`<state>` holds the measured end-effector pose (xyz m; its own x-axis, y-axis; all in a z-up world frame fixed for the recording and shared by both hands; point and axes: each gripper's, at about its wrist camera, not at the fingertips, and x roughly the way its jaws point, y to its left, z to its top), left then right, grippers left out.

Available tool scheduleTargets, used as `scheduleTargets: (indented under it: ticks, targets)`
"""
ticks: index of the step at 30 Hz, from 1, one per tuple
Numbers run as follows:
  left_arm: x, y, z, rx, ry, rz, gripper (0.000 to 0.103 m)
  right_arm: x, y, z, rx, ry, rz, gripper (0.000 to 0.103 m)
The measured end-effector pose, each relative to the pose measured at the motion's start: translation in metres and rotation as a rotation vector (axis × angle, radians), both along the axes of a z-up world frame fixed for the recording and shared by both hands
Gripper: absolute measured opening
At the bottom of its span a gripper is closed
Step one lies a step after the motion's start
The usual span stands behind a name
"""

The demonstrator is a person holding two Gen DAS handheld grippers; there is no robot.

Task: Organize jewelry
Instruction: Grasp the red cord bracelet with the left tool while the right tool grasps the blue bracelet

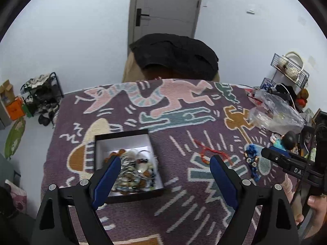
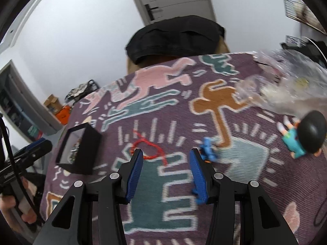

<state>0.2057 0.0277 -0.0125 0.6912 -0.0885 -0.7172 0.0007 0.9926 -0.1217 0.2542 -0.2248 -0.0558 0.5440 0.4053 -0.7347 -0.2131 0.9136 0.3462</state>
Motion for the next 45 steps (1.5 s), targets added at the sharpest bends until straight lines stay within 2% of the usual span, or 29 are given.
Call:
scheduleTargets:
  ticks: [4,10,15,20,22,23,24,25,29,35,39,40,42,45]
  targets:
    - [0.005,-0.018,-0.002,0.005,0.003,-0.033,0.086,0.005,-0.018,-0.007,-0.016,0.017,-0.053,0.048]
    - [0.019,-0.039,-0.015,0.012,0.043,-0.063,0.069,0.012,-0.031,-0.021,-0.058,0.041,-0.096,0.049]
    - [0.032,-0.055,-0.032,0.017,0.086,-0.092,0.057,0.019,-0.033,-0.034,-0.055,0.064,-0.104,0.049]
    - [0.049,-0.064,-0.052,0.012,0.135,-0.093,0.054,0.032,-0.025,-0.050,-0.059,0.102,-0.094,0.049]
    - [0.058,-0.067,-0.062,0.020,0.159,-0.086,0.049,0.037,-0.022,-0.057,-0.060,0.113,-0.093,0.048]
    - [0.061,-0.067,-0.066,0.024,0.170,-0.083,0.045,0.039,-0.022,-0.061,-0.060,0.121,-0.095,0.045]
    - [0.064,-0.068,-0.071,0.027,0.181,-0.080,0.042,0.040,-0.022,-0.063,-0.050,0.123,-0.095,0.023]
    - [0.068,-0.068,-0.076,0.030,0.194,-0.075,0.041,0.040,-0.024,-0.065,-0.038,0.127,-0.094,0.017]
    - [0.077,-0.067,-0.088,0.021,0.217,-0.057,0.036,0.032,-0.033,-0.059,-0.005,0.085,-0.111,0.017]
    - [0.087,-0.074,-0.093,0.001,0.216,-0.058,0.036,0.018,-0.046,-0.043,0.038,0.044,-0.128,0.017]
    - [0.091,-0.085,-0.094,0.018,0.224,-0.078,0.036,0.011,-0.051,-0.041,0.056,0.037,-0.131,0.016]
    - [0.093,-0.087,-0.095,0.027,0.227,-0.078,0.035,0.009,-0.052,-0.041,0.060,0.036,-0.133,0.016]
    - [0.097,-0.091,-0.100,0.051,0.248,-0.071,0.018,0.006,-0.054,-0.039,0.061,0.031,-0.138,0.017]
    - [0.100,-0.093,-0.105,0.070,0.251,-0.062,0.017,0.003,-0.056,-0.039,0.061,0.026,-0.142,0.016]
